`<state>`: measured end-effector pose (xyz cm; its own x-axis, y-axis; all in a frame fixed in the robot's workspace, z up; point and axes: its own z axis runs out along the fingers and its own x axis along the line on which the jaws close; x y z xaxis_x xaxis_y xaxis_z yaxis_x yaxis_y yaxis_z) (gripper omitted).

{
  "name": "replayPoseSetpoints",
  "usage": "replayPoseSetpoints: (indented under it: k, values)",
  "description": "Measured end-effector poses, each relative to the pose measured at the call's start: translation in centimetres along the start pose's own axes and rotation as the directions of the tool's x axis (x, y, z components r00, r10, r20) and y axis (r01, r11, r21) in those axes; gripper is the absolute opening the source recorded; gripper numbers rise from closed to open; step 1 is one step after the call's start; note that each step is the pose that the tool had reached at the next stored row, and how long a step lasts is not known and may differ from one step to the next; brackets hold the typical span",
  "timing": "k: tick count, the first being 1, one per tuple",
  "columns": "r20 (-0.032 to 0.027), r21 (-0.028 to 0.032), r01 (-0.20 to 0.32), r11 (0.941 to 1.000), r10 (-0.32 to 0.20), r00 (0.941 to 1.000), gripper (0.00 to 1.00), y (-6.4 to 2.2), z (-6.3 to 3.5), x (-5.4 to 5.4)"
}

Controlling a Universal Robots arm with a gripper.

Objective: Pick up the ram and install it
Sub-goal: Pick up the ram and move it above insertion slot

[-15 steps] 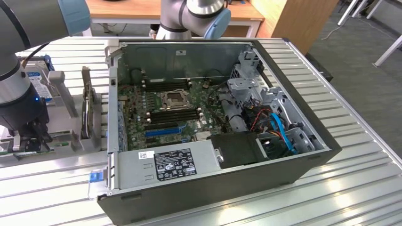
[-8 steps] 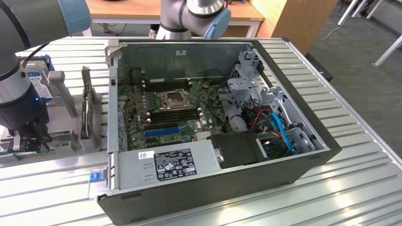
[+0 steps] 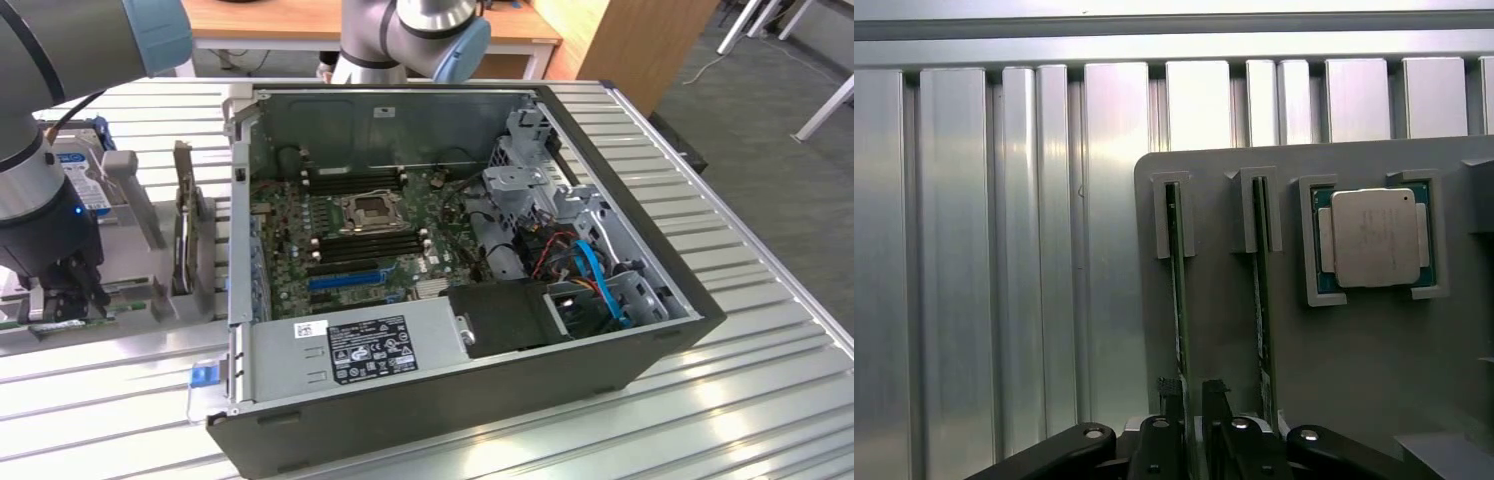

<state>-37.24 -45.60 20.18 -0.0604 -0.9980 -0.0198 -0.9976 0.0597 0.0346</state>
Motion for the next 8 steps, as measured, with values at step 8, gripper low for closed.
replayPoseSetpoints:
  k: [8]
  values:
    - [0.0001, 0.0001, 0.0, 1.0, 0.0, 1.0, 0.22, -0.01, 0.0, 0.1]
